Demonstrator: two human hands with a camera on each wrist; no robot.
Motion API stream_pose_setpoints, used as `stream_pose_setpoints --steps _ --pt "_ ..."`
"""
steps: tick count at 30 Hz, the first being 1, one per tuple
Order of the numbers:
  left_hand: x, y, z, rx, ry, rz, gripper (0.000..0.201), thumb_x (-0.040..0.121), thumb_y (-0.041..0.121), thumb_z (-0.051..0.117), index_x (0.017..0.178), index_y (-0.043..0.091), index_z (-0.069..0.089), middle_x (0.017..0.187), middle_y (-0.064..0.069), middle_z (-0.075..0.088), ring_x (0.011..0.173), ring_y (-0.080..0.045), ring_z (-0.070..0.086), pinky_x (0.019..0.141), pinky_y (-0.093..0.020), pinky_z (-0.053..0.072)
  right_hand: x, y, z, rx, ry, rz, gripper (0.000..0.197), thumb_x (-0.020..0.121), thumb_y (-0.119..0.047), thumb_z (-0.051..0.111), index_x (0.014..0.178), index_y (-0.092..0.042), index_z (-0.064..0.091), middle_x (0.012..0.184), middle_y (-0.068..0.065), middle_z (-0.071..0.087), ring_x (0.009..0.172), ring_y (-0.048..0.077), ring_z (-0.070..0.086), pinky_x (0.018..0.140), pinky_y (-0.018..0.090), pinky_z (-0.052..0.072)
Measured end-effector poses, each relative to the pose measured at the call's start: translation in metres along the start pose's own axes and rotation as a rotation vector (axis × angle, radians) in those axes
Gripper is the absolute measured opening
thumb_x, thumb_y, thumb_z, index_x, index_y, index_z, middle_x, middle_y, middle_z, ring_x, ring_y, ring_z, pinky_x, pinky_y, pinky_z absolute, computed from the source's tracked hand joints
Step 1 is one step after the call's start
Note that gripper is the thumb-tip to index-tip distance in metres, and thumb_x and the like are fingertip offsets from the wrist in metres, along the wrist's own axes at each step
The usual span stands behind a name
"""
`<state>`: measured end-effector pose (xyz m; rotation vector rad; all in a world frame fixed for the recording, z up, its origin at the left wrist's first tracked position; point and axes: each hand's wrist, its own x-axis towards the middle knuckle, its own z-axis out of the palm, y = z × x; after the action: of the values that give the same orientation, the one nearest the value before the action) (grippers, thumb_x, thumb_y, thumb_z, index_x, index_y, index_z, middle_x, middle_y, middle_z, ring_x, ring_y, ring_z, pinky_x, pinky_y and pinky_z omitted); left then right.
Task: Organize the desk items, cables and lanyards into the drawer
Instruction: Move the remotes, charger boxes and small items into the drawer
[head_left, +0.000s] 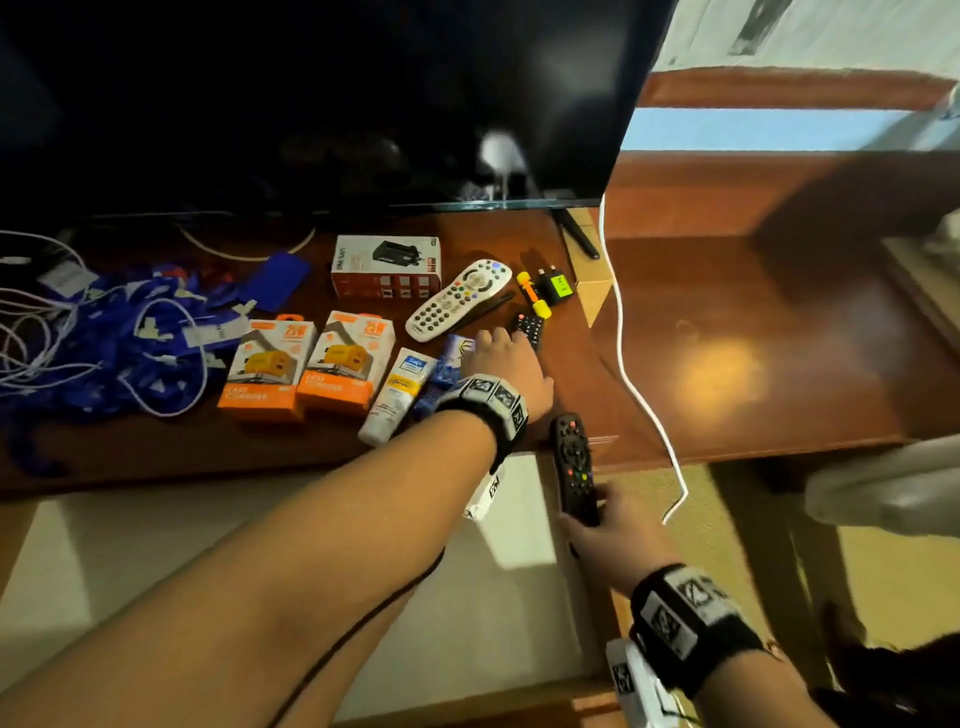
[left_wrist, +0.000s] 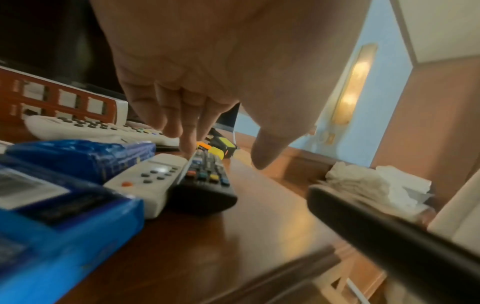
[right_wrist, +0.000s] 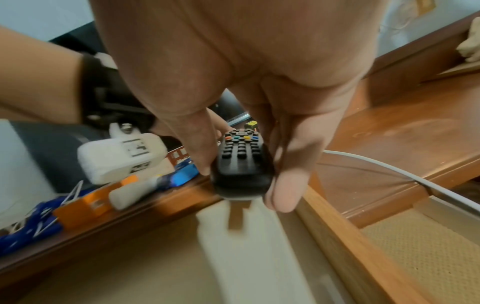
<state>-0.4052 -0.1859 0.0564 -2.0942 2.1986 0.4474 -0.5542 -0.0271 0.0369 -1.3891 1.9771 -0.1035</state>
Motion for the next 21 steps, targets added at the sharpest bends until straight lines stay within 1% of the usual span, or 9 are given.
stream_pose_setpoints --steps 2,5,8,10,13,15,17,19,21 --pt "0.012 0.007 0.014 0.083 -0.035 -0.036 0.077 0.091 0.058 0.060 0.145 0.006 0.043 0.145 -0.015 0.046 0.137 -0.034 0.040 0.109 -0.047 0.040 -0.020 0.014 0.010 -0.069 -0.009 -0.038 0.052 0.081 -0.052 0.073 0.121 -0.021 0.060 0.112 0.002 0.069 0.102 0.023 0.068 0.090 0.042 0.057" --pt "0.022 0.014 0.028 0.144 -0.047 -0.086 0.072 0.092 0.047 0.063 0.147 0.006 0.042 0.144 -0.014 0.044 0.136 -0.034 0.040 0.107 -0.047 0.044 -0.039 0.024 0.024 -0.203 -0.046 -0.072 0.052 0.080 -0.057 0.071 0.119 -0.025 0.058 0.115 -0.001 0.066 0.108 0.023 0.063 0.092 0.038 0.055" --pt "0.024 0.016 0.034 0.169 -0.024 -0.114 0.059 0.098 0.037 0.057 0.146 0.006 0.044 0.143 -0.012 0.047 0.135 -0.033 0.042 0.105 -0.046 0.046 -0.045 0.022 0.037 -0.306 -0.088 -0.053 0.048 0.085 -0.050 0.072 0.119 -0.020 0.056 0.118 0.002 0.062 0.110 0.024 0.062 0.091 0.032 0.050" --pt "0.023 0.016 0.036 0.174 -0.038 -0.125 0.056 0.099 0.035 0.056 0.146 0.006 0.045 0.144 -0.012 0.048 0.136 -0.032 0.043 0.106 -0.045 0.045 -0.042 0.018 0.046 -0.334 -0.123 -0.011 0.047 0.085 -0.044 0.073 0.119 -0.018 0.054 0.119 0.004 0.060 0.110 0.025 0.062 0.092 0.033 0.050" --pt "0.015 0.014 0.038 0.183 -0.067 -0.131 0.062 0.098 0.038 0.059 0.147 0.003 0.046 0.144 -0.015 0.049 0.135 -0.034 0.045 0.105 -0.044 0.046 -0.030 0.013 0.059 -0.406 -0.211 0.047 0.044 0.083 -0.035 0.074 0.117 -0.016 0.056 0.115 0.004 0.066 0.102 0.025 0.065 0.088 0.034 0.056" --pt "0.006 0.011 0.038 0.172 -0.106 -0.130 0.067 0.095 0.044 0.063 0.146 0.004 0.046 0.143 -0.014 0.049 0.133 -0.034 0.045 0.104 -0.044 0.047 -0.023 0.010 0.063 -0.423 -0.284 0.089 0.034 0.086 -0.026 0.072 0.116 -0.015 0.060 0.109 0.005 0.070 0.090 0.024 0.065 0.080 0.031 0.057" --pt "-0.006 0.007 0.035 0.131 -0.131 -0.117 0.068 0.092 0.042 0.069 0.144 0.006 0.046 0.142 -0.013 0.050 0.133 -0.033 0.046 0.104 -0.044 0.048 -0.015 0.010 0.067 -0.414 -0.343 0.111 0.022 0.090 -0.019 0.066 0.111 -0.014 0.064 0.101 0.006 0.071 0.088 0.024 0.067 0.078 0.032 0.057" --pt "-0.020 0.001 0.032 0.096 -0.115 -0.048 0.064 0.087 0.036 0.074 0.139 0.008 0.048 0.137 -0.010 0.057 0.130 -0.031 0.051 0.102 -0.041 0.048 -0.007 0.015 0.075 -0.373 -0.359 0.141 0.019 0.094 -0.019 0.056 0.109 -0.012 0.065 0.091 0.006 0.068 0.086 0.026 0.068 0.076 0.033 0.055" --pt "-0.039 -0.005 0.027 0.074 -0.101 0.017 0.063 0.085 0.036 0.077 0.135 0.008 0.050 0.130 -0.010 0.062 0.126 -0.031 0.053 0.099 -0.040 0.049 0.000 0.021 0.082 -0.310 -0.352 0.184 0.029 0.098 -0.026 0.048 0.116 -0.010 0.065 0.088 0.008 0.068 0.081 0.027 0.068 0.079 0.036 0.057"
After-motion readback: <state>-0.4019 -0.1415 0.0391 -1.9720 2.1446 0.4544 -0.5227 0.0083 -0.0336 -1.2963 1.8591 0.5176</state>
